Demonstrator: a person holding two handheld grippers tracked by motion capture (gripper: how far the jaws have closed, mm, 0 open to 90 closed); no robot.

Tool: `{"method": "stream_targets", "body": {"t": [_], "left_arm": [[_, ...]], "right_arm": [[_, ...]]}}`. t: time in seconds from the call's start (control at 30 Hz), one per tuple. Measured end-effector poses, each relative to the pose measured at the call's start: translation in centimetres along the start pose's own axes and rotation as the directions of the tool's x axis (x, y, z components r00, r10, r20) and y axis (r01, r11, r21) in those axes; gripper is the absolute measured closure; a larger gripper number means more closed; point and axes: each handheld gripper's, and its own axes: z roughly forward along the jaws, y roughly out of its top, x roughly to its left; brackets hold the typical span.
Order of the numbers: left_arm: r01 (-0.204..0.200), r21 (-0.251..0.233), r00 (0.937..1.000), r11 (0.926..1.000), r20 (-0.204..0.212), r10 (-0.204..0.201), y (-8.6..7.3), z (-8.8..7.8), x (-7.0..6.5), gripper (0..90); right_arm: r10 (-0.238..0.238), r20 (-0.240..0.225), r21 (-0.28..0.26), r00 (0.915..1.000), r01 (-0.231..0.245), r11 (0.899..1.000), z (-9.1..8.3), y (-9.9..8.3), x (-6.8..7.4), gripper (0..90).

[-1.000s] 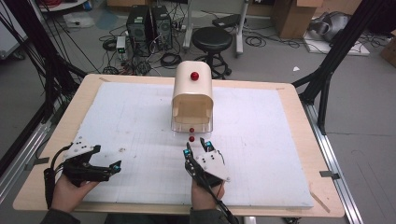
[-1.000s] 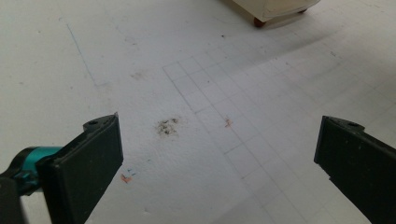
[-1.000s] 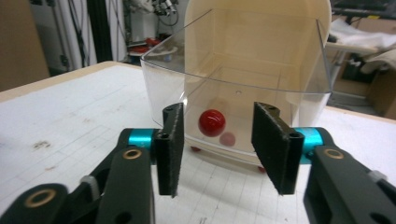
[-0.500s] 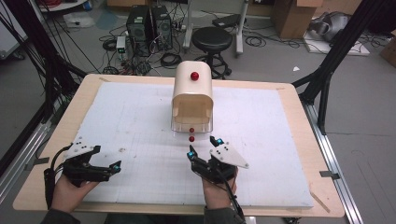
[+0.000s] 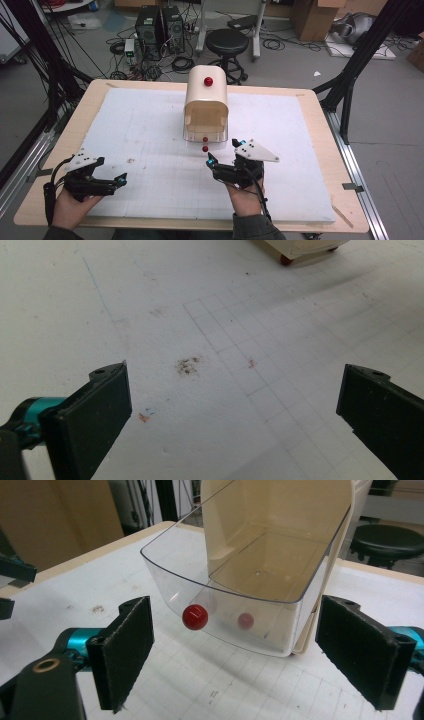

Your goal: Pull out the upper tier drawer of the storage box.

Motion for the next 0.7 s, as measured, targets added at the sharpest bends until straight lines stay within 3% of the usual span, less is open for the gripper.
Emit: {"method": "stream_targets", "body": {"t": [0.3,0.5,0.63,0.67,0.7], "left_arm": [[0.000,0.000,1.0000,1.0000,0.005,0.000,-0.1,0.1,0.1,1.7],[-0.001,-0.007,1.0000,1.0000,0.009,0.001,0.1,0.0,0.0,1.7],[-0.002,-0.005,0.9999,1.0000,0.011,0.003,0.1,-0.1,0.0,1.7],[-0.002,-0.006,1.0000,1.0000,0.009,0.002,0.0,-0.1,-0.1,1.7],[-0.001,-0.006,1.0000,1.0000,0.008,0.001,0.0,-0.1,-0.1,1.7]], "right_arm": [[-0.048,-0.041,0.063,0.9980,0.051,0.997,0.0,0.3,-1.6,11.0],[-0.049,-0.065,0.076,0.9967,0.054,0.996,-0.2,0.5,-2.8,9.8],[-0.045,-0.073,0.092,0.9963,0.052,0.994,-0.3,0.4,-3.9,7.0],[-0.049,-0.059,0.108,0.9971,0.055,0.993,-0.2,0.3,-4.4,0.3],[-0.049,-0.059,0.108,0.9971,0.055,0.993,-0.2,0.3,-4.4,0.3]]}}
